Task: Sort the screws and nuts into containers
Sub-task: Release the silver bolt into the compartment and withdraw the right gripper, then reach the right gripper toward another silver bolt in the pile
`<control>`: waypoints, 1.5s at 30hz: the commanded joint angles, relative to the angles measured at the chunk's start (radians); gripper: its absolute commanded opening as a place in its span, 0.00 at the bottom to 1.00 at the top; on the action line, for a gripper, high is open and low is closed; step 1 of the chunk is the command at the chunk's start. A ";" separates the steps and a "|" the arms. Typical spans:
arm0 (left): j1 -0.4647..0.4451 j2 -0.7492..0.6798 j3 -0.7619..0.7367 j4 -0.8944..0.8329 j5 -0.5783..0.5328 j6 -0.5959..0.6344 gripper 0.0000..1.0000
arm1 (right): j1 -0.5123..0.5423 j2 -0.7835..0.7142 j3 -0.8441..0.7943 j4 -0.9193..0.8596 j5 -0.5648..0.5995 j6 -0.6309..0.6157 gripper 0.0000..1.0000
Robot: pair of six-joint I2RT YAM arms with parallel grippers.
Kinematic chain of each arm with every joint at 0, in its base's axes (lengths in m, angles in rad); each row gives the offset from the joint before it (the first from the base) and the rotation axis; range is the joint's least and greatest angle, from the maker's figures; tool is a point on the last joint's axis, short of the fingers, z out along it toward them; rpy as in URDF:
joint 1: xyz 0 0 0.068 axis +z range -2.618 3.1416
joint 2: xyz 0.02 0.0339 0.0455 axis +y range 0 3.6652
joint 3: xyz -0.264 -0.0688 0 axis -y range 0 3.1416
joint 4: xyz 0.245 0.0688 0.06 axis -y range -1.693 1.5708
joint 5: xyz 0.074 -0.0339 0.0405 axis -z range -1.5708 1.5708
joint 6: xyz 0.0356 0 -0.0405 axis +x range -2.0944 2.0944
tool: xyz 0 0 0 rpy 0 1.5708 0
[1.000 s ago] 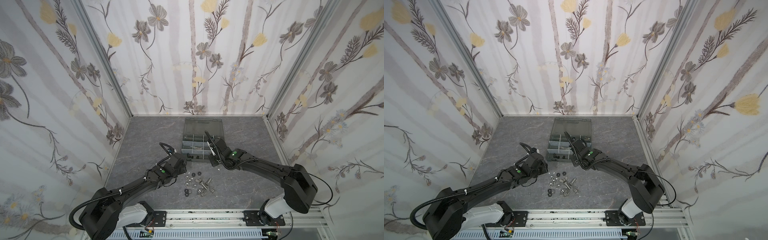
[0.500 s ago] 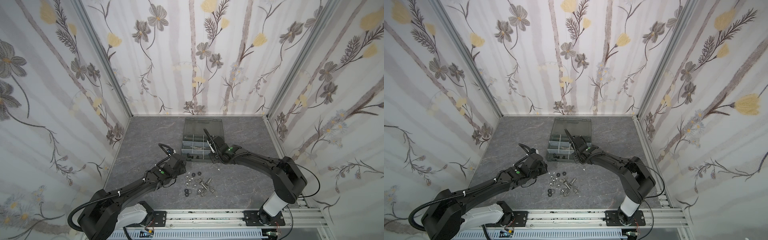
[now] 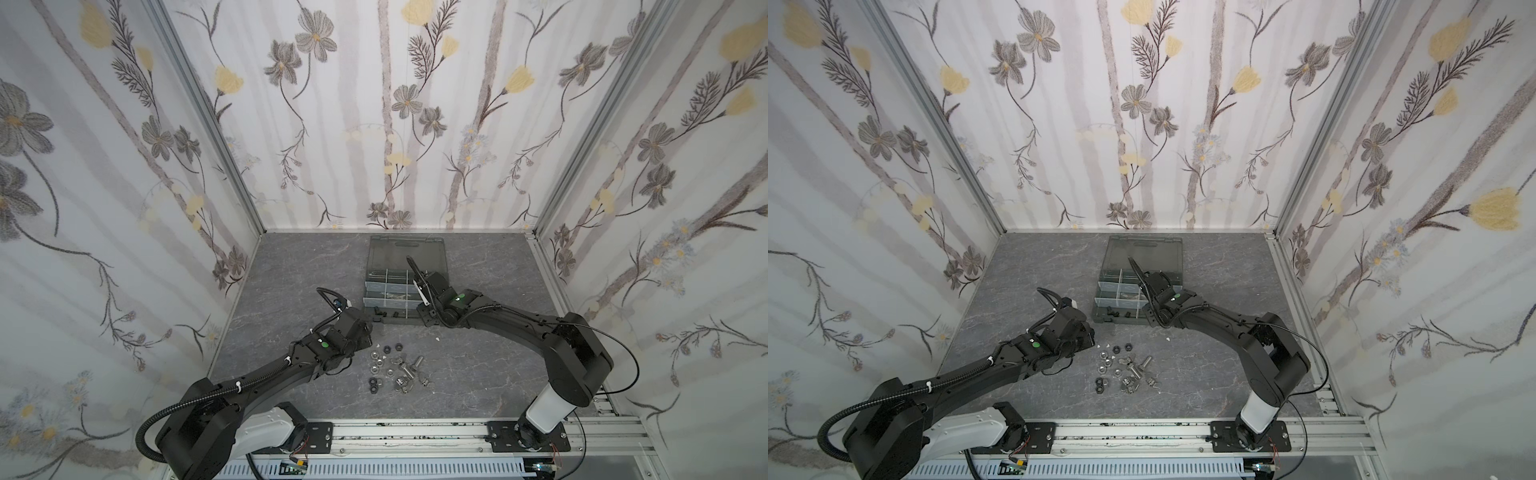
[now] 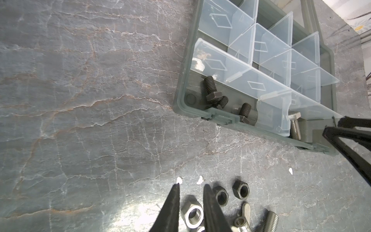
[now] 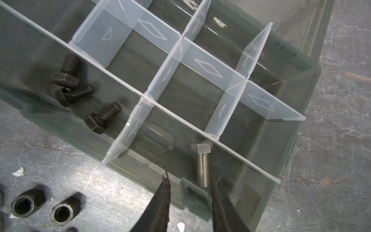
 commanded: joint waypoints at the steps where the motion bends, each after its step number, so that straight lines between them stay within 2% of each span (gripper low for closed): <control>1: 0.000 0.003 -0.001 0.009 -0.006 -0.005 0.24 | -0.001 -0.026 0.004 0.012 -0.011 0.010 0.36; 10: 0.000 0.015 0.007 0.011 -0.002 -0.002 0.24 | 0.001 -0.135 -0.053 0.016 -0.057 0.051 0.37; 24: -0.002 0.051 0.022 0.017 0.010 0.001 0.24 | 0.023 -0.303 -0.227 0.049 -0.104 0.143 0.38; 45: -0.006 0.059 0.018 0.022 0.014 -0.006 0.24 | 0.155 -0.320 -0.349 0.083 -0.140 0.249 0.40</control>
